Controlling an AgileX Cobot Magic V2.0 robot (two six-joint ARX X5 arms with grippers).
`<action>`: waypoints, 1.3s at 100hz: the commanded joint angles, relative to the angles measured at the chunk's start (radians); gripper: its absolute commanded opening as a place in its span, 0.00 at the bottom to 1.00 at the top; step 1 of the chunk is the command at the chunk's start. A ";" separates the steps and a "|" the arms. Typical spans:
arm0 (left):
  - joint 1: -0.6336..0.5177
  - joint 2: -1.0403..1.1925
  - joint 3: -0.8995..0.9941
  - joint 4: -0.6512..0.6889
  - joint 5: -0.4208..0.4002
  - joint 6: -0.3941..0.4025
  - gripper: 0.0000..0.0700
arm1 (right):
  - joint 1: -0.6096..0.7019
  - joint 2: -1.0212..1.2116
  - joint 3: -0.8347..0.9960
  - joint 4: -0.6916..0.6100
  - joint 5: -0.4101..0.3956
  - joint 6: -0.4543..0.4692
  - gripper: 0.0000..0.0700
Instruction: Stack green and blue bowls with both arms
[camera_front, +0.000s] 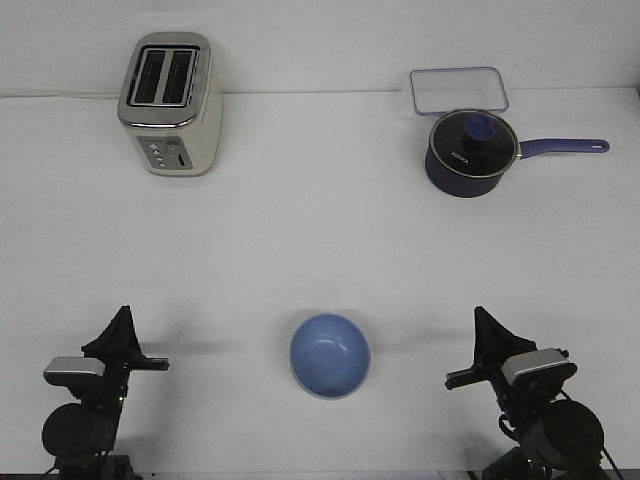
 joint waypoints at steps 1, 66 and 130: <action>0.000 0.000 -0.019 0.013 0.002 0.011 0.02 | 0.006 -0.003 0.002 0.010 0.001 -0.012 0.01; 0.000 -0.001 -0.019 0.013 0.002 0.011 0.02 | -0.162 -0.021 -0.069 0.078 0.032 -0.201 0.01; 0.000 -0.001 -0.019 0.012 0.002 0.011 0.02 | -0.511 -0.154 -0.423 0.268 -0.258 -0.472 0.01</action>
